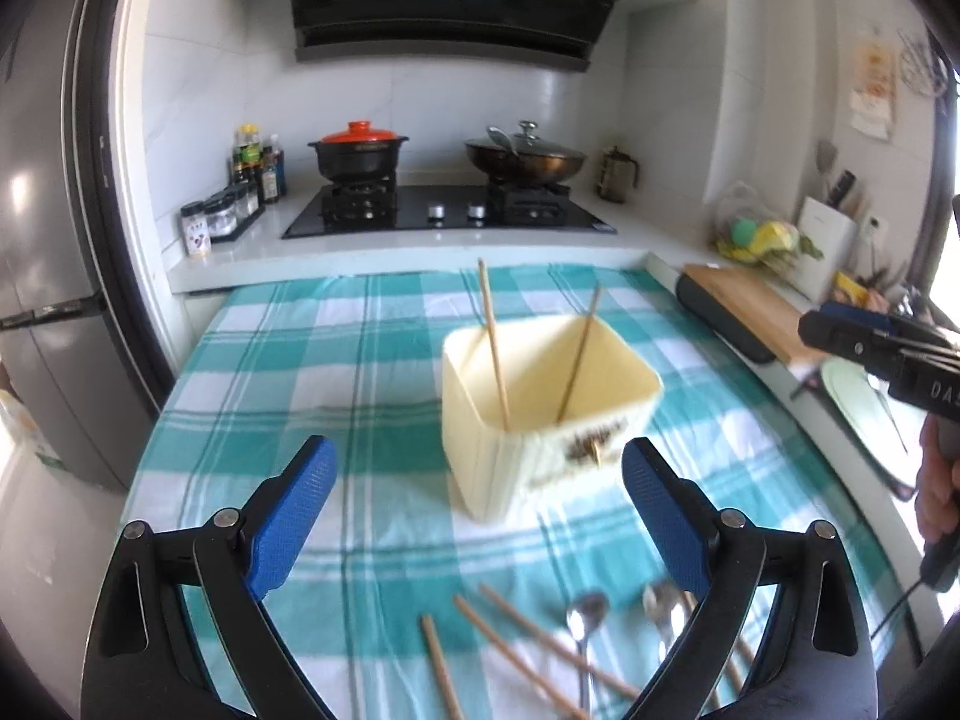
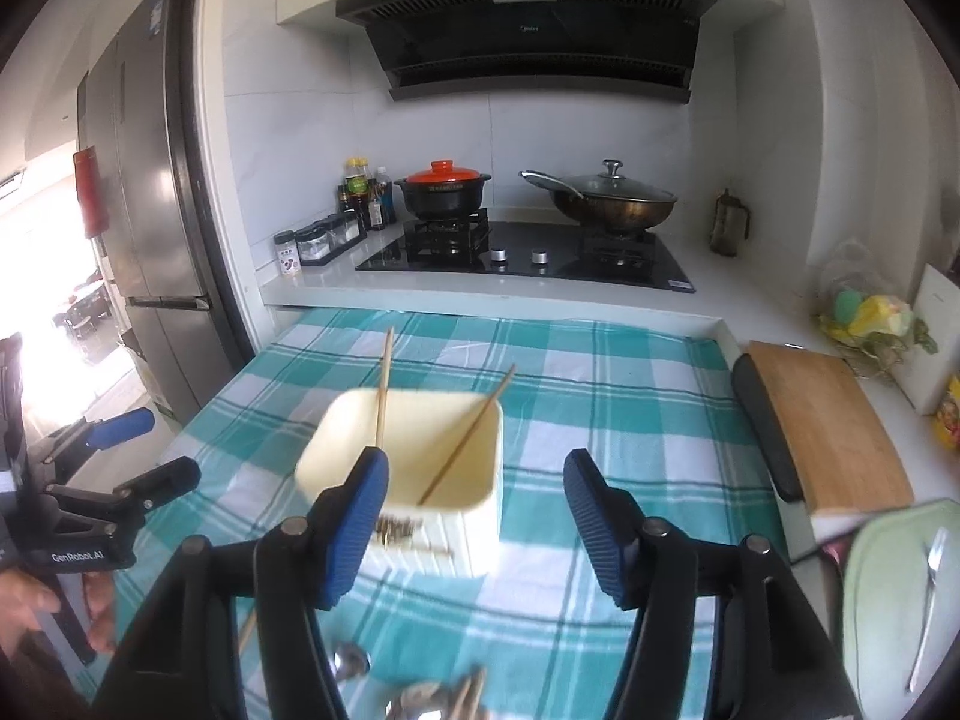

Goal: Organize utensils
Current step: 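Withdraw both grippers from the holder back over the utensils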

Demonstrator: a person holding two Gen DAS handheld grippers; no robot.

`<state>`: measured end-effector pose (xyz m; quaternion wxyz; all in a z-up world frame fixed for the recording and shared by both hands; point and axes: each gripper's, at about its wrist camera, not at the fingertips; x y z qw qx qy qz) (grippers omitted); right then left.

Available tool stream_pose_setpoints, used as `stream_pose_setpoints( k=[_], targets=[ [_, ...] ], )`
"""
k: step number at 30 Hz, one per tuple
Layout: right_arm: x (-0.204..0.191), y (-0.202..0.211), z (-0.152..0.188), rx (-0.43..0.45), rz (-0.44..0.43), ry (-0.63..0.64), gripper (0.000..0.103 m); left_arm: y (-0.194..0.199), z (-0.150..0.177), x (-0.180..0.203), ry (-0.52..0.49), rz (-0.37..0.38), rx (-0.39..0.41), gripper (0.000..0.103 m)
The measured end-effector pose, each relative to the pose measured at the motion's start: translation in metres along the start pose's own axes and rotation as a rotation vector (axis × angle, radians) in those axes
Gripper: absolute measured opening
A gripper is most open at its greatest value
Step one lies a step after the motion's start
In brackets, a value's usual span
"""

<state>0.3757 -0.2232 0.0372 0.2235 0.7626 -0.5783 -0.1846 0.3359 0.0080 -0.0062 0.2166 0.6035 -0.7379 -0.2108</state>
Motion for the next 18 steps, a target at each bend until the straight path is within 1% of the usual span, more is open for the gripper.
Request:
stream_pose_setpoints(
  k=[2,4,6,7,8,11,13,15,18],
  targets=[
    [-0.003,0.020,0.019,0.013,0.005,0.000,0.062,0.012,0.017,0.004,-0.010,0.009,-0.017,0.096],
    [-0.006,0.040,0.041,0.023,0.021,-0.005,0.062,0.026,0.039,0.013,-0.043,0.007,-0.037,0.096],
    [-0.008,0.055,0.060,0.033,0.034,-0.013,0.062,0.040,0.061,0.017,-0.055,0.024,-0.041,0.096],
    [-0.009,0.062,0.068,0.040,0.045,-0.016,0.062,0.047,0.070,0.018,-0.050,0.030,-0.039,0.100],
    [-0.010,0.070,0.078,0.048,0.057,-0.020,0.062,0.054,0.081,0.019,-0.039,0.026,-0.034,0.102],
    [-0.010,0.094,0.106,0.081,0.099,-0.049,0.062,0.074,0.108,0.020,-0.034,-0.022,-0.001,0.103],
    [-0.006,0.109,0.128,0.097,0.133,-0.085,0.062,0.081,0.126,0.018,-0.038,-0.049,0.006,0.103],
    [-0.003,0.118,0.150,0.097,0.171,-0.115,0.062,0.084,0.140,0.012,-0.007,-0.045,-0.013,0.103],
    [-0.002,0.125,0.181,0.080,0.225,-0.132,0.062,0.083,0.160,0.002,0.060,-0.009,-0.050,0.103]
  ],
)
Point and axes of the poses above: each gripper's, at about its wrist camera, not at the fingertips, and y roughly against the way its jaws point, x to its right, z to its underside
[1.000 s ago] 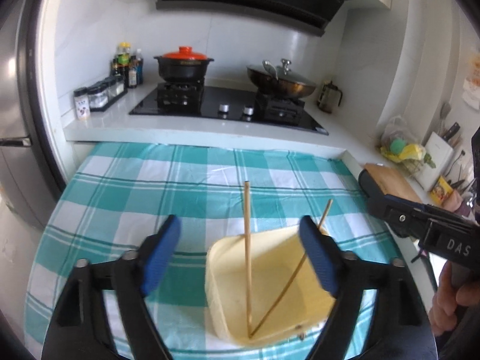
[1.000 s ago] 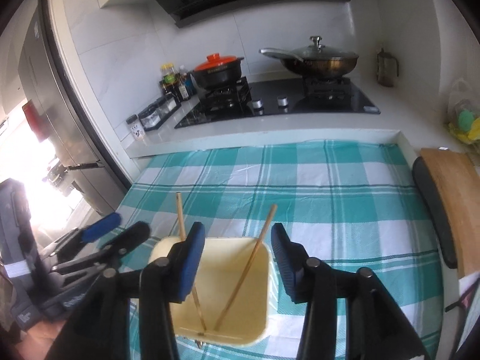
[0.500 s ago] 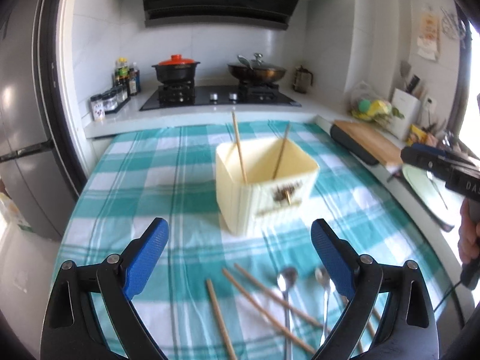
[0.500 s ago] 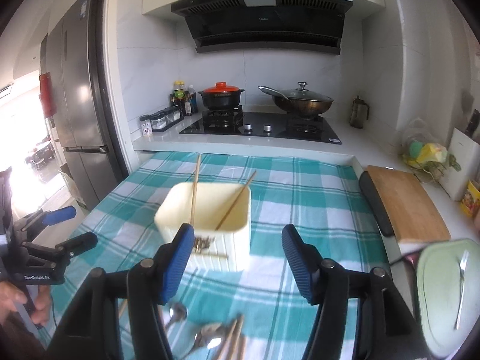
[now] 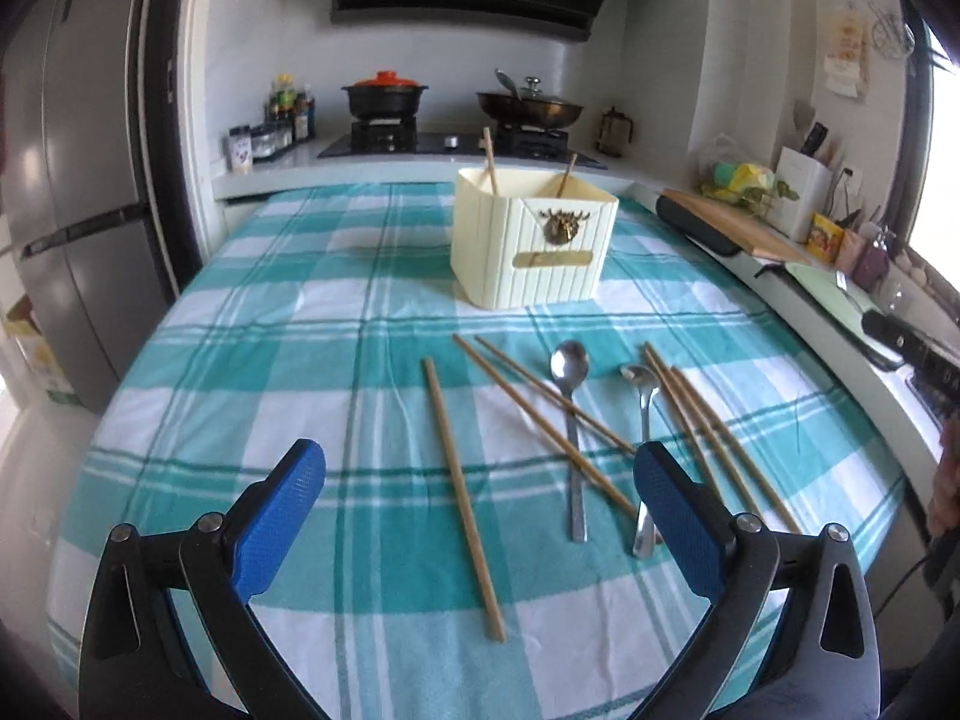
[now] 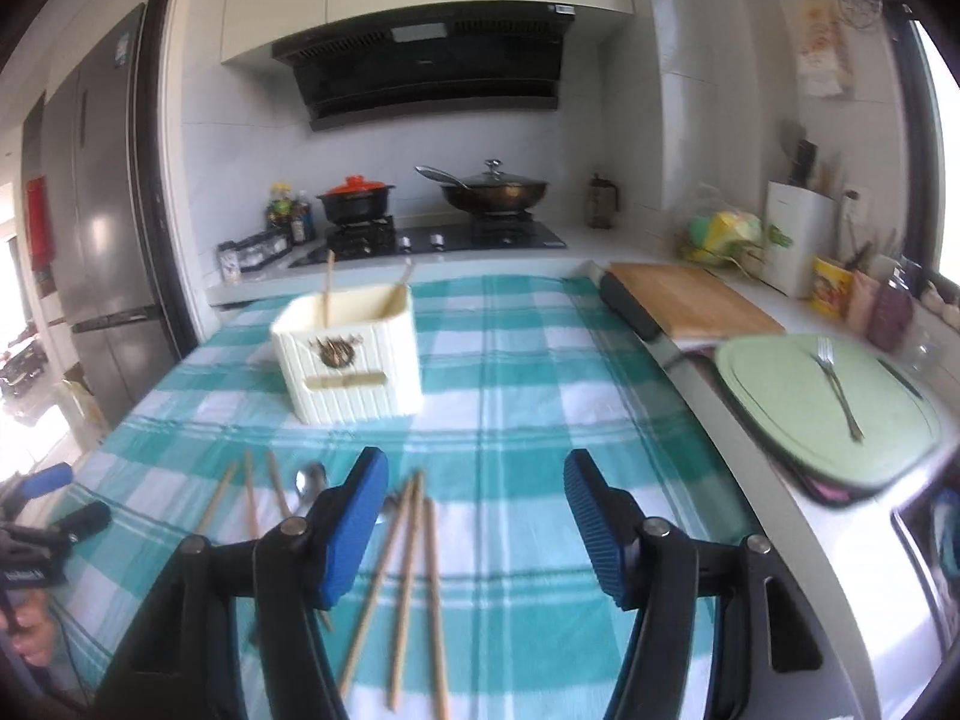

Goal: Organize utensils
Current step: 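Withdraw both grippers from the holder back over the utensils, then grasp a chopstick with the left gripper while the right gripper grasps a chopstick pair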

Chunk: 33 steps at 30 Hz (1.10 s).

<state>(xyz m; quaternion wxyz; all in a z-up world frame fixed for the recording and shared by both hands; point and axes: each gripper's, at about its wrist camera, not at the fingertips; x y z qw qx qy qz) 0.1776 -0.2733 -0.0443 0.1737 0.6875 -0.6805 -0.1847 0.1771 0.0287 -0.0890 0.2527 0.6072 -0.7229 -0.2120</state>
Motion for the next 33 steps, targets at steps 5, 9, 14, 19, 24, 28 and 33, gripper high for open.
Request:
stream_pose_setpoints(
  k=[5,9,14,19,24,28,33],
  targets=[
    [0.002,0.001,0.046,-0.048,0.052,0.038,0.062,-0.009,0.019,-0.009,0.047,-0.040,-0.046,0.102],
    [0.001,-0.005,0.067,-0.105,0.021,0.046,0.062,-0.018,0.026,-0.009,0.042,-0.071,-0.067,0.102],
    [-0.007,-0.012,0.074,-0.132,-0.006,0.060,0.062,-0.029,0.034,-0.011,0.049,-0.096,-0.103,0.102],
    [-0.012,-0.022,0.080,-0.160,-0.030,0.068,0.053,-0.038,0.041,-0.013,0.054,-0.106,-0.134,0.102],
    [-0.013,-0.030,0.083,-0.187,-0.042,0.073,0.046,-0.045,0.045,-0.012,0.055,-0.107,-0.158,0.102],
    [-0.014,-0.035,0.085,-0.205,-0.051,0.075,0.045,-0.050,0.045,-0.011,0.051,-0.112,-0.171,0.102],
    [-0.018,-0.046,0.089,-0.246,-0.068,0.103,0.043,-0.056,0.046,-0.012,0.051,-0.114,-0.180,0.102]
  ],
)
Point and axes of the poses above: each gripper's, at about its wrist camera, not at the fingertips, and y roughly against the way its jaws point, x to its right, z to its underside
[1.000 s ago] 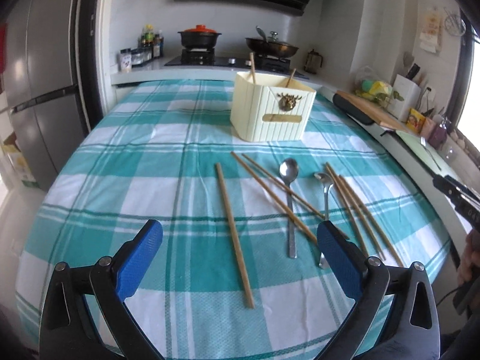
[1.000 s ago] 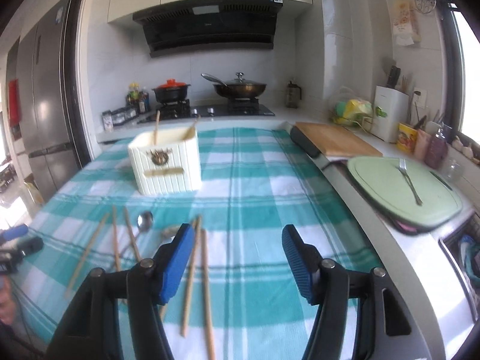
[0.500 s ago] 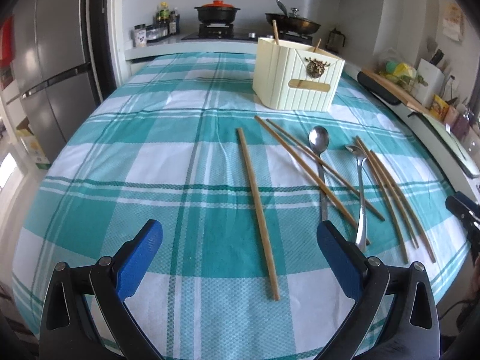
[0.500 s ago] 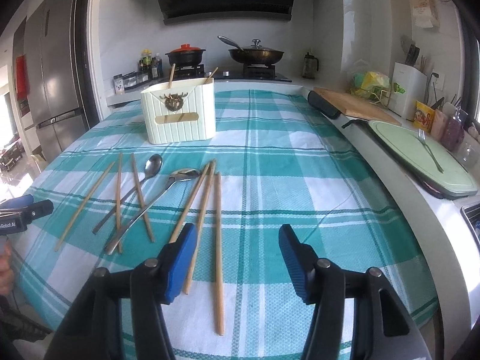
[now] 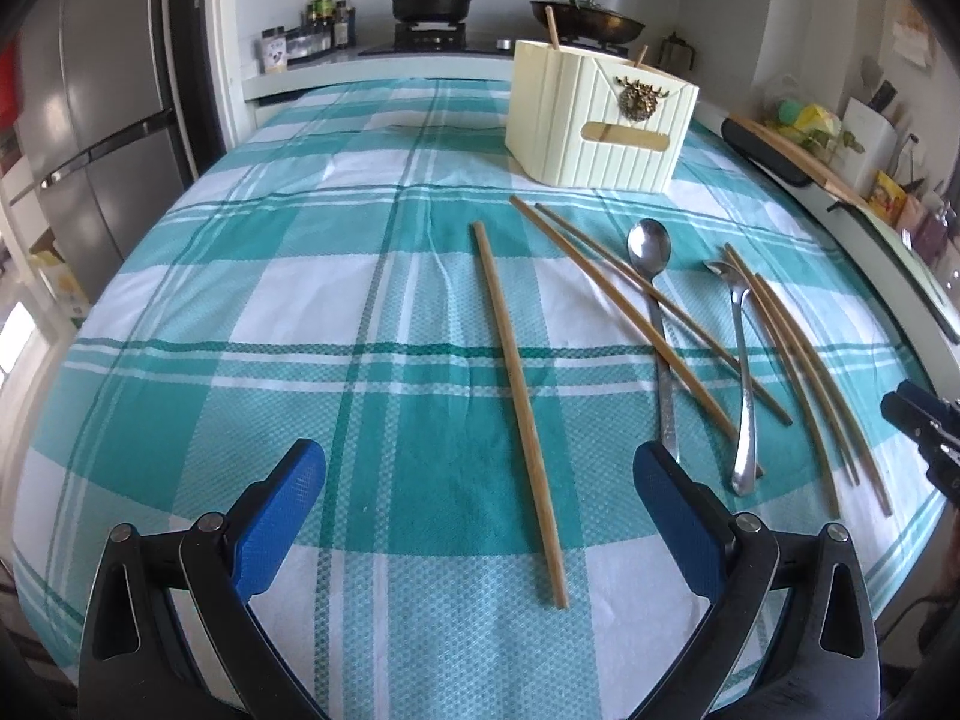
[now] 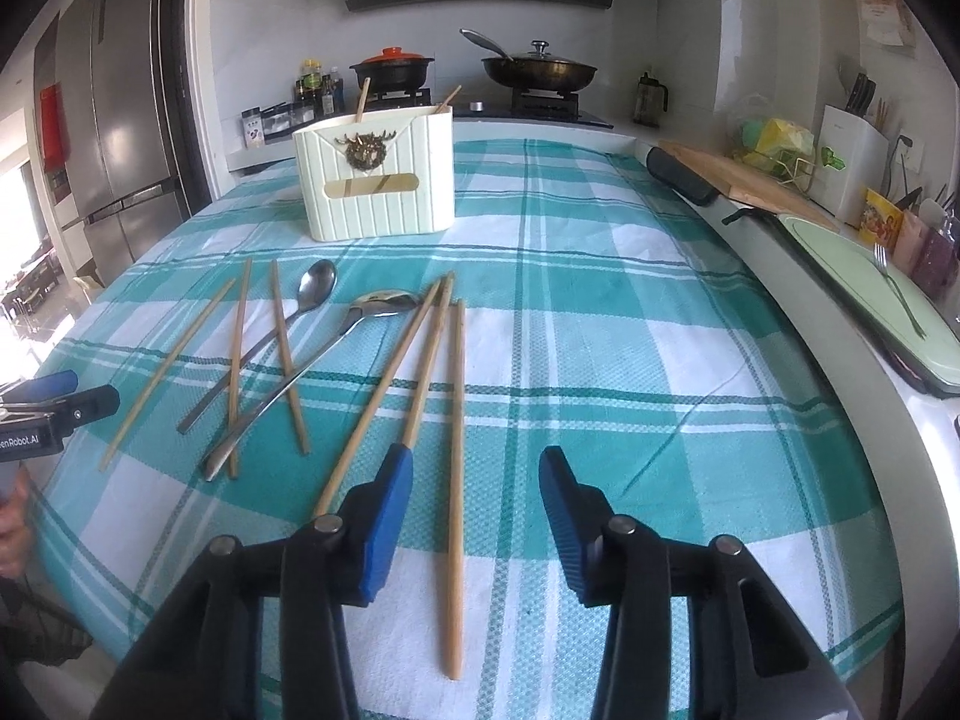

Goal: Organize utensils
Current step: 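Grasp a chopstick with the left gripper while the right gripper grasps a chopstick pair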

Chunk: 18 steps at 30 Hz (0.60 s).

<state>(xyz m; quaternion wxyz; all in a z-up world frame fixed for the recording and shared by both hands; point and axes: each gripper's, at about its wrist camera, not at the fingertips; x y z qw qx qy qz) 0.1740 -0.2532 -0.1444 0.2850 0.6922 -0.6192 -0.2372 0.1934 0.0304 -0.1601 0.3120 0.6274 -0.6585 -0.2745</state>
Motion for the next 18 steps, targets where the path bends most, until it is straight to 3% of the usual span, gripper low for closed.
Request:
stream_pose_setpoints(
  k=[14,18],
  targets=[
    [0.006,-0.032,0.001,-0.141,-0.033,0.029,0.039,-0.030,-0.011,0.004,-0.033,-0.019,-0.054,0.102],
    [0.004,-0.041,0.002,-0.177,-0.031,0.065,0.028,-0.042,-0.012,0.002,-0.027,-0.004,-0.095,0.101]
  ],
)
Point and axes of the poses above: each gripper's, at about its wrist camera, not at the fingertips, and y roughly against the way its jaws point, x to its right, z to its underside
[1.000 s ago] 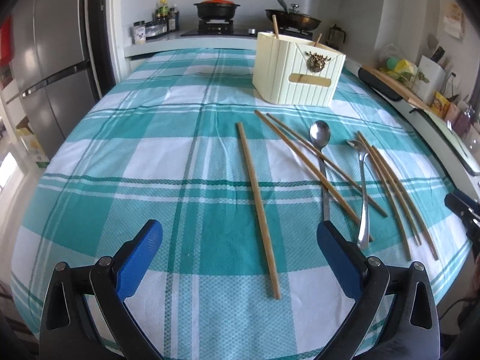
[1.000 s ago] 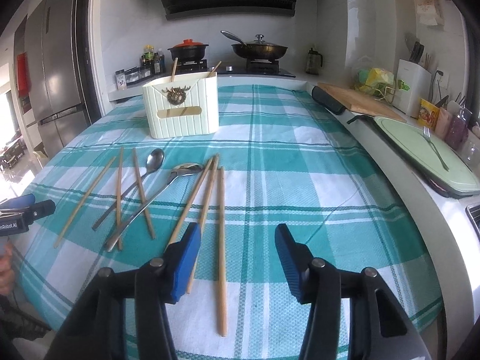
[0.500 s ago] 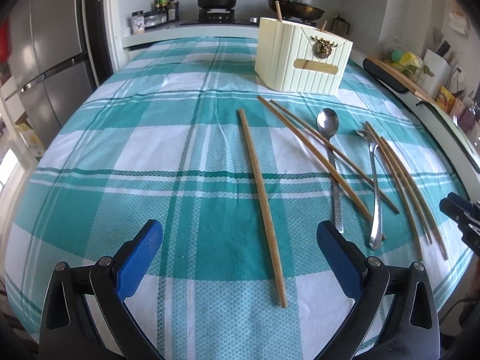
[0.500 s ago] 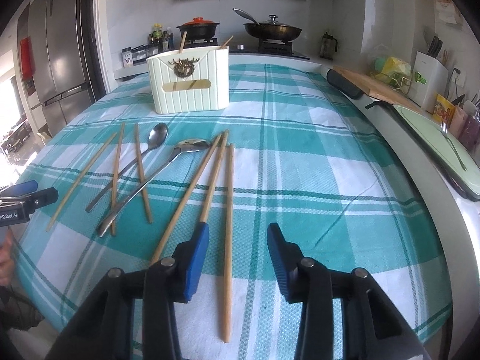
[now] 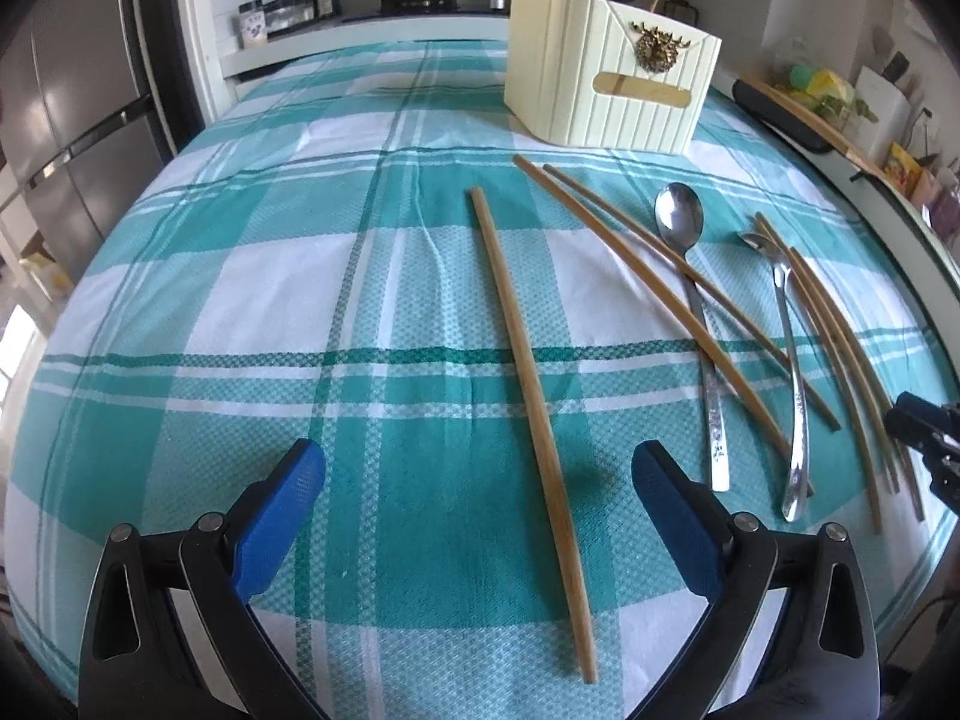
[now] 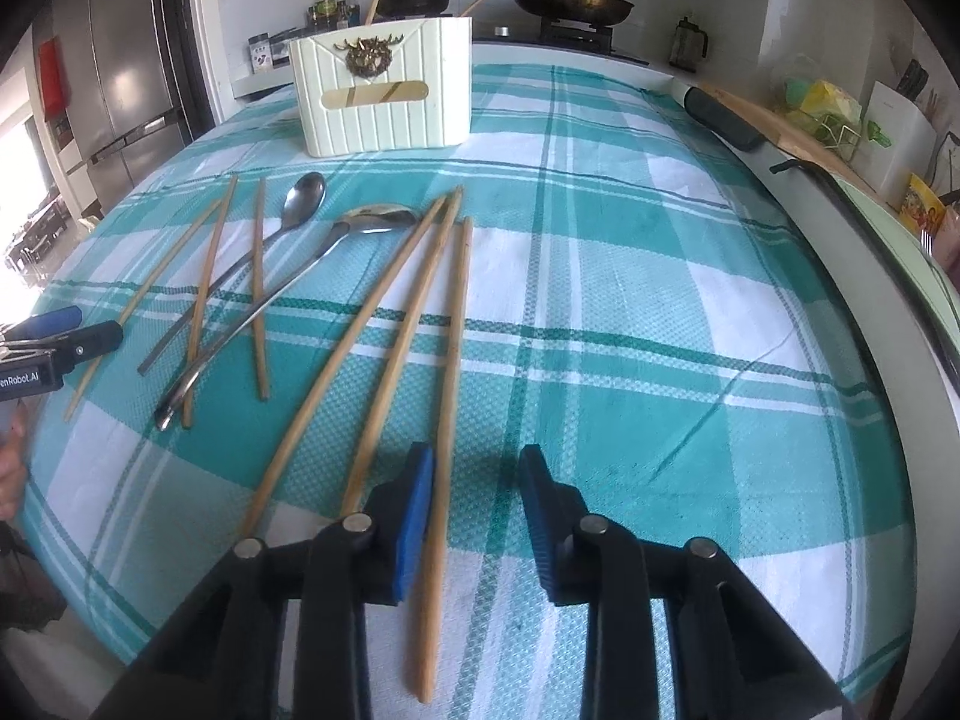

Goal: Organize utensils
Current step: 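Grasp a chopstick with the left gripper while the right gripper grasps a chopstick pair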

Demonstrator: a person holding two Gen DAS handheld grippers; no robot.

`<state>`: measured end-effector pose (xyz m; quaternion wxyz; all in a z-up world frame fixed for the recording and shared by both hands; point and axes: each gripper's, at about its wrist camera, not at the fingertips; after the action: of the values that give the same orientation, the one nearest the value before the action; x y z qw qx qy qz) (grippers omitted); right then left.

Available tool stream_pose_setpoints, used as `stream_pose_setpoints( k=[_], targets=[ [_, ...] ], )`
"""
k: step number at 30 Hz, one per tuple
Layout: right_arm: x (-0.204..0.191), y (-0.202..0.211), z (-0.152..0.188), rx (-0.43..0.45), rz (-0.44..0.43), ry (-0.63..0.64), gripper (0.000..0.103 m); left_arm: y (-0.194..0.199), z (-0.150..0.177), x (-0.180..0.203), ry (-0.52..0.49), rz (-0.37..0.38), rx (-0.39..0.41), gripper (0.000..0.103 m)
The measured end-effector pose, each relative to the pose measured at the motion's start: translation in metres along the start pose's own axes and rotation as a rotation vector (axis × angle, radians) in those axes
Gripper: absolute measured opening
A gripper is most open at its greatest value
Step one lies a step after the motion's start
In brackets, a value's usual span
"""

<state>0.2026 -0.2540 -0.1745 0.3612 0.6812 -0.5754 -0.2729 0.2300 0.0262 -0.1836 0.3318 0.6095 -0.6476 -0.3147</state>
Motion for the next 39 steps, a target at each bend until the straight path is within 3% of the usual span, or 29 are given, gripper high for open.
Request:
stream_pose_setpoints(
  k=[11,23,29,39],
  targets=[
    [0.001,-0.012,-0.019,-0.026,-0.020,0.016,0.026,-0.017,-0.020,0.000,-0.039,-0.026,-0.058,0.102],
    [0.001,-0.032,-0.049,-0.118,-0.060,0.073,0.026,-0.038,-0.051,-0.004,-0.067,-0.007,-0.132,0.102],
    [-0.002,-0.050,-0.072,-0.114,-0.077,0.097,0.026,-0.053,-0.074,-0.009,-0.061,0.029,-0.151,0.101],
    [-0.004,-0.083,-0.118,-0.137,-0.105,0.108,0.026,-0.074,-0.106,-0.004,-0.101,0.008,-0.162,0.087]
  ],
)
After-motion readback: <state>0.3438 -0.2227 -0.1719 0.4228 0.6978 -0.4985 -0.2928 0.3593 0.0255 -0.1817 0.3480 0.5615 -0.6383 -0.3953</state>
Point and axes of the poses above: each gripper's, at about its wrist camera, not at the fingertips, and y roughly against the way its jaws point, x to its right, z to its underside
